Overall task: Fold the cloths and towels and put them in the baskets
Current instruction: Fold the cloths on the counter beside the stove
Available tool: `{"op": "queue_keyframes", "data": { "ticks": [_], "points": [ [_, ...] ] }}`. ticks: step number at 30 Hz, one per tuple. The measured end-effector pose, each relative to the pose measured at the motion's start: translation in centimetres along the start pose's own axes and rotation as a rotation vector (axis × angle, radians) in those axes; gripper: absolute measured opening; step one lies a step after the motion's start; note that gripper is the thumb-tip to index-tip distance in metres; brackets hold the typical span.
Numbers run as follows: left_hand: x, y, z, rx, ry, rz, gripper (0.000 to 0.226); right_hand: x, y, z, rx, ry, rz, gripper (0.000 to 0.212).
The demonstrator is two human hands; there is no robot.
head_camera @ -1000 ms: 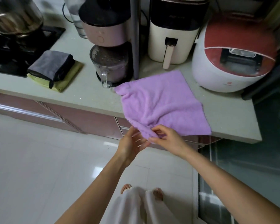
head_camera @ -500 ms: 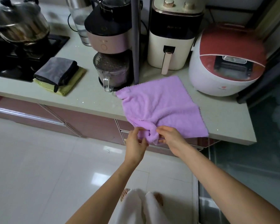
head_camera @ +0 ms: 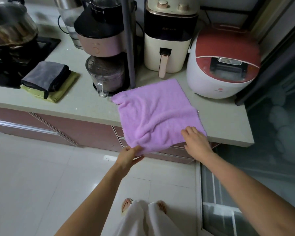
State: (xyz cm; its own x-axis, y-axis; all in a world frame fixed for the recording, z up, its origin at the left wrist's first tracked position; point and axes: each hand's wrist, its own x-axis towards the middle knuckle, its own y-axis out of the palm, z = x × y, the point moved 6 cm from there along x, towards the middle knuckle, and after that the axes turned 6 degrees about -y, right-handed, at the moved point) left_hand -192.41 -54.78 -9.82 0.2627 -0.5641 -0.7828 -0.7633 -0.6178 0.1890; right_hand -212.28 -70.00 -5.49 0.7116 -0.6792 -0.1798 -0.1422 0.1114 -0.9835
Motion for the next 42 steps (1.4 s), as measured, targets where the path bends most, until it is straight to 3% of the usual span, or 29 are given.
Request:
{"op": "queue_keyframes", "data": {
  "ticks": [3,7,10,15,19,23,27,28,30,31,33,35,37,40,42],
  "points": [
    [-0.5,-0.5,0.1,-0.114,-0.016,-0.063,0.032,-0.3,0.8,-2.1,-0.23,-0.074,0.022,0.07],
    [-0.8,-1.5,0.6,-0.077,-0.017,-0.148,0.013,0.5,0.8,-2.7,-0.34,-0.183,0.004,0.049],
    [-0.8,-2.3,0.9,0.025,-0.011,-0.192,0.024,0.9,-0.1,-2.4,-0.286,-0.227,-0.014,0.037],
    [-1.2,-1.1,1.0,0.107,-0.054,-0.196,0.024,-0.4,-1.6,-4.1,-0.066,-0.164,-0.048,0.035],
    [-2.8,-0.3,1.1,0.138,-0.102,-0.188,0.02,-1.9,-2.6,-6.2,0.006,-0.065,-0.097,0.046],
    [-4.0,-0.8,0.9,0.094,-0.161,-0.202,0.012,-2.2,-3.1,-6.6,0.009,-0.142,-0.04,0.06],
    [-5.0,-0.9,-1.0,0.068,0.023,-0.249,0.018,-1.7,-3.4,-6.3,-0.169,-0.226,-0.003,0.047],
    [-5.4,-0.9,-1.7,0.161,0.133,-0.279,0.019,-1.7,-3.7,-5.9,-0.182,-0.232,-0.022,0.037],
    [-6.4,-0.8,-3.5,0.534,0.456,-0.345,0.041,-1.7,-4.5,-5.0,-0.179,-0.247,-0.035,0.012],
    [-7.0,-0.3,-4.1,0.771,0.604,-0.354,0.049,-1.6,-4.6,-4.9,-0.187,-0.218,0.004,0.02],
    [-7.9,1.2,-4.4,1.125,0.801,-0.331,0.046,-1.5,-4.3,-5.2,-0.237,-0.15,0.099,0.03],
    [-8.0,2.2,-3.8,1.252,0.787,-0.266,0.036,-1.4,-4.5,-5.6,-0.264,-0.122,0.136,0.032],
    [-7.7,2.5,-3.2,1.29,0.614,-0.249,0.025,-1.2,-4.9,-5.6,-0.251,-0.103,0.148,0.032],
    [-7.4,3.2,-2.7,1.422,0.417,-0.274,0.038,-1.2,-5.7,-5.4,-0.248,-0.09,0.145,0.035],
    [-7.3,4.5,-2.9,1.526,0.401,-0.31,0.024,-1.1,-6.3,-5.4,-0.283,-0.084,0.129,0.036]
  ]
}}
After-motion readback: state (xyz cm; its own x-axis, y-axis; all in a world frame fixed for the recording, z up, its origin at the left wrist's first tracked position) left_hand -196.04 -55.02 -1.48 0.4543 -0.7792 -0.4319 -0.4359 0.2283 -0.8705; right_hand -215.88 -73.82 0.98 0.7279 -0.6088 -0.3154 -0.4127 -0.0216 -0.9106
